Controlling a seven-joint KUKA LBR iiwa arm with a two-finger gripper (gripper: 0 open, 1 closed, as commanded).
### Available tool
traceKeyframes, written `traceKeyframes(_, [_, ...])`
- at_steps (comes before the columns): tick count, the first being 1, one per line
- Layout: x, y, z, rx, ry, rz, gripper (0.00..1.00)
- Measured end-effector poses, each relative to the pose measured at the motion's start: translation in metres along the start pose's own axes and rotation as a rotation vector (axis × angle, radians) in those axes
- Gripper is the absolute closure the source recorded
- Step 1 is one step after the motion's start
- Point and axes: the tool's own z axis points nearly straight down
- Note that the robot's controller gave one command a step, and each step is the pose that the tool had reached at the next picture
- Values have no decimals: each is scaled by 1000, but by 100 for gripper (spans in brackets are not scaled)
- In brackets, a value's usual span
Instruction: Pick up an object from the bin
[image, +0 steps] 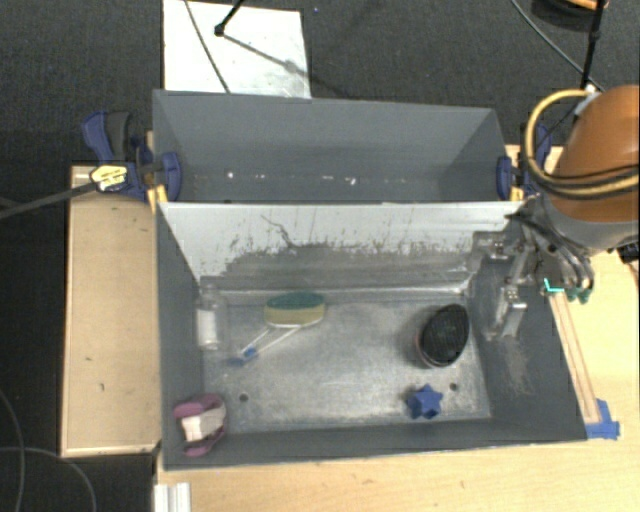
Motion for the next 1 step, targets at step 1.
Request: traceKeyframes(1, [-34, -31, 93, 0, -3, -335, 0])
